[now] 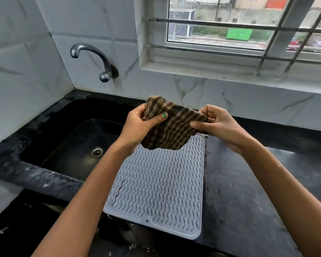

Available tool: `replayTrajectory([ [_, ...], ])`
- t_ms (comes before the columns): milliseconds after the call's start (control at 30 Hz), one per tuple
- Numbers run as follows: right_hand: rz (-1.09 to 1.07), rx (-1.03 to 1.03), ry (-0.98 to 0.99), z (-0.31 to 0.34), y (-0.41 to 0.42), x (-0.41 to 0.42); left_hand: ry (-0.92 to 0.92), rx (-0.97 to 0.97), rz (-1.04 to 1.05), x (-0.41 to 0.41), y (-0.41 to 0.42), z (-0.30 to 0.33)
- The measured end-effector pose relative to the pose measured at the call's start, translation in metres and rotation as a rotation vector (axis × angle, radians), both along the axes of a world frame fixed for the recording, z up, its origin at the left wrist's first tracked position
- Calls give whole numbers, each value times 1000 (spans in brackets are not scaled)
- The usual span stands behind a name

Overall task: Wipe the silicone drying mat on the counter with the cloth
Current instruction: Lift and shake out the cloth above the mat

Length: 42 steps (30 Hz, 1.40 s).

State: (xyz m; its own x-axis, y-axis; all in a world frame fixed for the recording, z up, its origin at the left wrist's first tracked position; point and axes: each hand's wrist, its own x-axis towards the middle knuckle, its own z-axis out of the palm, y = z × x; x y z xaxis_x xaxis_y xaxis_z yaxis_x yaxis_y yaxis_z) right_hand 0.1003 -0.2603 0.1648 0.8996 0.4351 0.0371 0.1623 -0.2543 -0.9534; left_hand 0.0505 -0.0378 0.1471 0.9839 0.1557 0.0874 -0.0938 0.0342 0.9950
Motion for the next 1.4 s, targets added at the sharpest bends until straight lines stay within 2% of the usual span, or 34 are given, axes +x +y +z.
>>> replayTrajectory([
  [100,-141,179,69,0,5,1,18,140,31,1,1,1],
  [167,-204,199,28,2,11,1,101,301,24,1,1,3],
  [233,-173,169,-62,6,16,0,161,477,11,2,0,6],
  [367,39,-39,-254,21,26,-1,24,732,-101,2,-13,21],
  [433,55,-91,-292,27,32,-2,35,733,-171,7,-23,27],
  [500,14,-61,-275,31,33,-3,39,732,-156,11,-32,30],
  [600,-11,-4,-120,34,19,-1,11,688,-108,17,-35,29],
  [667,28,-94,-17,33,8,-2,-4,618,-79,18,-33,28],
  [733,55,-249,-1,26,4,-7,-13,561,-51,17,-32,27],
  [833,-39,-365,-46,11,10,-17,-5,556,-76,15,-33,22],
  [933,-318,-531,-256,0,13,-26,-14,485,-96,12,-33,14],
  [1000,-406,-548,-337,-3,9,-34,-10,421,-106,9,-33,8],
  [1167,-326,-526,-259,-5,-16,-60,47,418,-263,-9,-41,-9],
  [1267,-240,-534,-99,-8,-37,-74,124,448,-380,-26,-52,-17],
  [1400,-22,-492,95,-15,-68,-99,272,483,-493,-57,-70,-27],
])
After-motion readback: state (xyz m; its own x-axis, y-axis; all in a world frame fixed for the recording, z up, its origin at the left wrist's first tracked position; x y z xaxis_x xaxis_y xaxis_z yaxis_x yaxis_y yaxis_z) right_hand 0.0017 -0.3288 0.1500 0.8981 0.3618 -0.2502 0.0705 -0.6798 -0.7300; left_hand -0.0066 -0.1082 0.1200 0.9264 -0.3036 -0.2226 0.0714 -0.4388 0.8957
